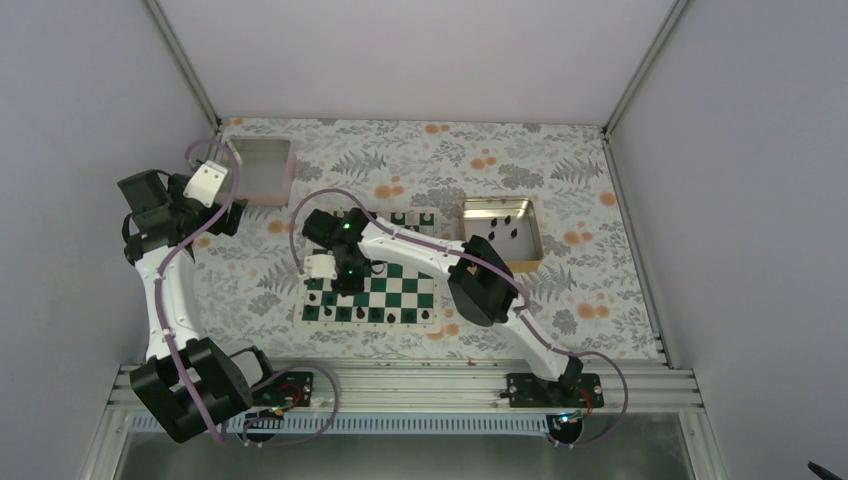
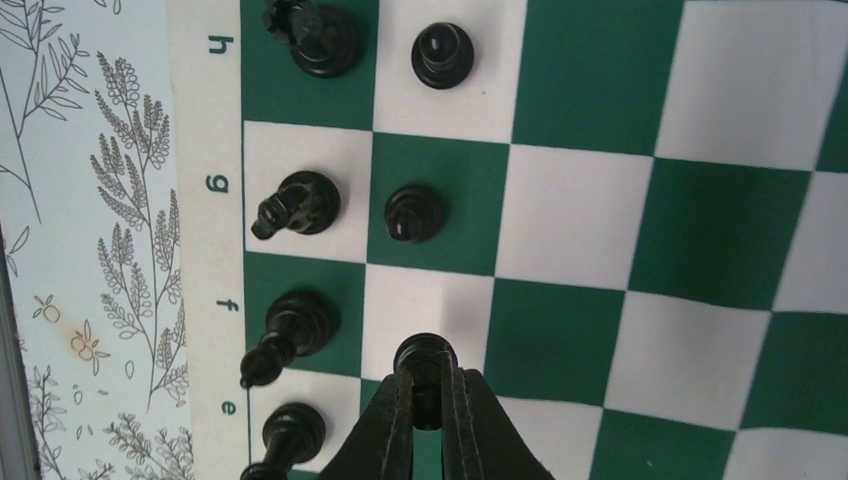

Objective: Set up the chess pieces on the board
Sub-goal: Place the chess piece on the chessboard.

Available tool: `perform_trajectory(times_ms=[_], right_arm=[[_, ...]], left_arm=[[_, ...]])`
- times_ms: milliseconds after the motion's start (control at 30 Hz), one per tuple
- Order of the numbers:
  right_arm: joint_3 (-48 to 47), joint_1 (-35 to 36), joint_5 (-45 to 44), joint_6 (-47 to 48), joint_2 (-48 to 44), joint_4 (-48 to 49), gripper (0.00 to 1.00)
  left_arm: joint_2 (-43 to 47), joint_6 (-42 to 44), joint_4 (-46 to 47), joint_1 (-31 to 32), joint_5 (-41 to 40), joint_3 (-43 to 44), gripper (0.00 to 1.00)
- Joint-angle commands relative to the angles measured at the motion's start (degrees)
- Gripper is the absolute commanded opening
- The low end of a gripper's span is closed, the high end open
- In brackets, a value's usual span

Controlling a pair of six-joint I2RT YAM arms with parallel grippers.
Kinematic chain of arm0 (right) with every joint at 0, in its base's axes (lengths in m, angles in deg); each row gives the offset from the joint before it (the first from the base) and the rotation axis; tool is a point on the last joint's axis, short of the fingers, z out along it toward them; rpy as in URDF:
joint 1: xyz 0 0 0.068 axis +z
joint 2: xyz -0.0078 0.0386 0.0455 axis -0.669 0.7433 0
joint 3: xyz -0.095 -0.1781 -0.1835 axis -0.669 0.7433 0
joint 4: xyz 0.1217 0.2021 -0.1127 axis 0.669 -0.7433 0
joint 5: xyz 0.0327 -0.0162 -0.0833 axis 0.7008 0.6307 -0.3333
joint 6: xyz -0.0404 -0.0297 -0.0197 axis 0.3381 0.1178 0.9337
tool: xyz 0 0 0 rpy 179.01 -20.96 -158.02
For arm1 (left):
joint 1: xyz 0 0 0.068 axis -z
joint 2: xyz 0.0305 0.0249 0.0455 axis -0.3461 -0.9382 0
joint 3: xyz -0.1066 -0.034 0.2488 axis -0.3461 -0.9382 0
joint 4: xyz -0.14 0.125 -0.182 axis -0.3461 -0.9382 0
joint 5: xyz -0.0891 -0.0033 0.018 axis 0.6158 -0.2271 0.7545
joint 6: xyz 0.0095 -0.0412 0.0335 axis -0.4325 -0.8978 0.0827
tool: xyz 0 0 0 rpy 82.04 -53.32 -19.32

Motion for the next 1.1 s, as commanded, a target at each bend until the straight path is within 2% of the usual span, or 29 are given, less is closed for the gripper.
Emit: perform_trajectory(times_ms=[0,400,600,767,967,1067], right_arm=[[-2.0,1.0,0.9,0.5,1.7,-0.4,0.06],[-1.5,1.2,0.9,0.8,2.5,-0.3,0.08],[-1.6,1.2,0.9,0.7,1.9,-0.5,0.25],[-1.9,0.5,0.5,0.5,-0.1,-0.3,0.29],[0.1,-2.6,-1.9,0.4,-6.4,-0.6,0.29],[3.3,-7.5,-2.5,0.4,-12.3,-0.1,0.30]], left_arm=[[0.9,0.7,1.0,-0.4,0.8,-0.3,1.00],[0.5,0.7,1.4,-0.4,0.9,-0.5,1.00],[0.0,0.9,1.5,-0.5,0.9,-0.2,1.00],[-0.5,0.4,1.9,-0.4,1.2,-0.2,1.00],[-0.6,0.0,1.9,-0.5,1.5,0.1,1.00],[-0.4,0.1,1.8,-0.5,1.1,0.5,1.00]])
